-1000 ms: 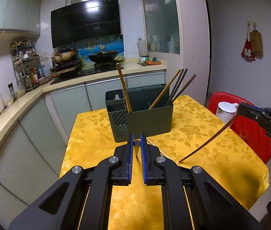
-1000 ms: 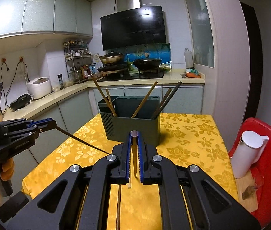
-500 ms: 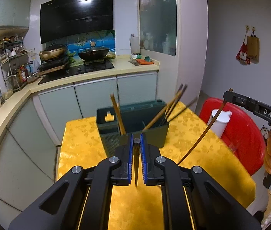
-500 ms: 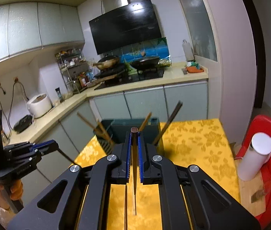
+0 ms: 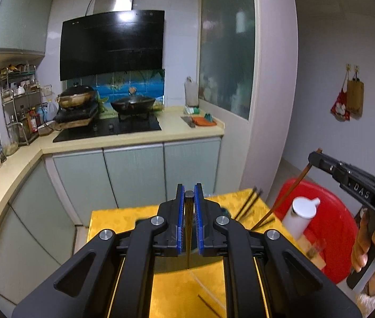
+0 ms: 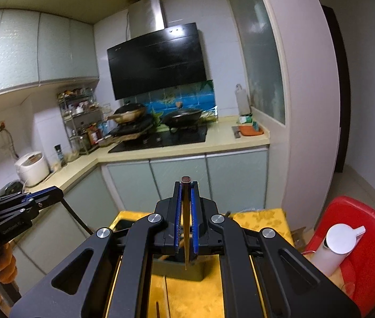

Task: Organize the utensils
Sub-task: 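Carry both held dark chopsticks up and lower them into the green holder, then open both grippers to drop the chopsticks into the holder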

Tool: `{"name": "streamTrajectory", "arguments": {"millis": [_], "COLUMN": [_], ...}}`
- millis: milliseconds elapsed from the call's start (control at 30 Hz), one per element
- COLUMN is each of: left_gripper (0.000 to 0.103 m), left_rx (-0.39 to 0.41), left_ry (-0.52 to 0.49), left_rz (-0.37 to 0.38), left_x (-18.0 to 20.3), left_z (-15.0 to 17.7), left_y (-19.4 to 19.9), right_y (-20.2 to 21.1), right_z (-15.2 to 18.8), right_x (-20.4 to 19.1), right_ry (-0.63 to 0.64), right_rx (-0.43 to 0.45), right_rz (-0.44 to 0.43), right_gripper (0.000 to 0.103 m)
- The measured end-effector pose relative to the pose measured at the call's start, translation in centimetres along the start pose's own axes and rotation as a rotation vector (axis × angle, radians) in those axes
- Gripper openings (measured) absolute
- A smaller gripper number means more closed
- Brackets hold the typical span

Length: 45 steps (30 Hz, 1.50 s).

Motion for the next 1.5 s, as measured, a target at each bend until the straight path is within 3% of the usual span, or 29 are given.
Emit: {"name": "streamTrajectory", "arguments": {"millis": [300,633,967,1000,1067,1133,1167,1333,1500], "left_gripper": [0.007,0.007,0.007,0.010,0.031,0.048,0.050,0.077,0.083], "left_rx": [0.032,-0.068,-0.103,-0.103,-0.100,-0.078,-0.068,-0.015,0.010], "left_ry": [0.031,0.067,0.072,0.075,0.084,0.075,0.066,0.020,0.024], "left_rz": [-0.045,-0.077,-0.102,-0.101,-0.096,-0.107,-0.112,-0.160,-0.175], "left_x": [-1.1,-2.8,-3.5,-3.5,-3.8,-3.7,-3.7,-3.5,-3.5], "left_z": [-1.9,2.1,5.0,5.1,5.0,4.8,4.7,3.8,3.9], "left_y": [-2.8,-8.2,-9.5,-9.5,-9.1,-8.6,-8.2,-6.5,-5.2], "right_y": [-3.3,-7.5,-9.6,-9.6,-9.4,-8.9,-8.6,-7.5,-6.3], "right_z": [-1.2,2.4,5.2,5.3,5.1,4.8,4.5,3.9,3.9], "right_x": [-0.2,-1.6,-3.0,-3.1,-3.1,-3.1,-3.0,-3.2,-3.4], "right_ry": [0.009,0.062,0.084,0.082,0.085,0.072,0.061,0.085,0.100], "right_rx": [-0.017,-0.132,-0.212,-0.217,-0.210,-0.184,-0.166,-0.132,-0.103], "right_rz": [0.063,0.083,0.056,0.046,0.042,0.045,0.049,0.059,0.057], "right_gripper": [0.007,0.007,0.008,0.010,0.019,0.056,0.061,0.061,0.061]}}
Point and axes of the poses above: each gripper's, at about its wrist camera, not at the fingertips, and y roughly against the way its jaws point, x to its right, z to its underside, the point moved 7 cm from there along -y, roughly the way its jaws point, and after that the axes turned 10 degrees about z, right-handed, at the moved point
